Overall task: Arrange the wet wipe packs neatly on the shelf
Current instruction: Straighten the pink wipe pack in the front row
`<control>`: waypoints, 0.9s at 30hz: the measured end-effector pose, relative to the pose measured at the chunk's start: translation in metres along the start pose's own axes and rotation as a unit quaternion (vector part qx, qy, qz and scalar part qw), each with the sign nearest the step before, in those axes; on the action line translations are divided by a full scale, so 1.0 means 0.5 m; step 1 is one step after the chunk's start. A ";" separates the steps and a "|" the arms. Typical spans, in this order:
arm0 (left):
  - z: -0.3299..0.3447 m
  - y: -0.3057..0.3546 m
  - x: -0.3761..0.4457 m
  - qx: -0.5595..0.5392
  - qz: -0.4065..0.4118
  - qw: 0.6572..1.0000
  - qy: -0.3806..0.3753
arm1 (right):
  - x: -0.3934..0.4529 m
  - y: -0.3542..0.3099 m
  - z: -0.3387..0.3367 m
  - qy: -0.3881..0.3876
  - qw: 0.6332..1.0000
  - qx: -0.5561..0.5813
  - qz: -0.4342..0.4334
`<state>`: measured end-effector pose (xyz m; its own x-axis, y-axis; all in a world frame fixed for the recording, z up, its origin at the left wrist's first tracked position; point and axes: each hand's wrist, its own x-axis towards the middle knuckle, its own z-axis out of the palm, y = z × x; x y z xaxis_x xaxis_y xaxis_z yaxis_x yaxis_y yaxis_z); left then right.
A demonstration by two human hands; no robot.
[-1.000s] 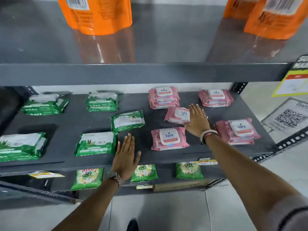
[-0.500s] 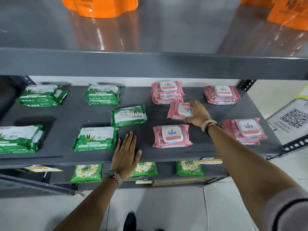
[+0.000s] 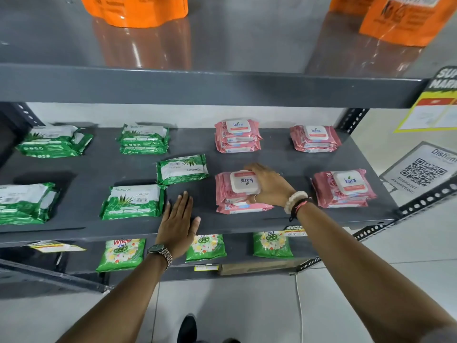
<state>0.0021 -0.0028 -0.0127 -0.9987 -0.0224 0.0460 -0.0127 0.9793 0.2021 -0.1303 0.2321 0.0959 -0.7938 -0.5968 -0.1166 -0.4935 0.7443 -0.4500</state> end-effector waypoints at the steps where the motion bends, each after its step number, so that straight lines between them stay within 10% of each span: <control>1: 0.001 0.000 0.001 -0.002 0.000 1.000 0.002 | -0.001 -0.002 -0.004 -0.012 1.000 -0.005 -0.002; 19: -0.004 -0.001 0.001 -0.024 0.005 1.000 -0.008 | 0.002 -0.082 0.001 0.062 0.972 -0.124 0.188; 27: -0.003 -0.003 0.001 -0.023 0.008 1.000 -0.008 | 0.007 -0.042 -0.040 -0.084 0.951 -0.263 -0.140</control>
<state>0.0018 -0.0045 -0.0113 -0.9995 -0.0039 0.0328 0.0043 0.9693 0.2458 -0.1300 0.2204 0.1225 -0.5592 -0.8002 -0.2168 -0.8215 0.5700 0.0150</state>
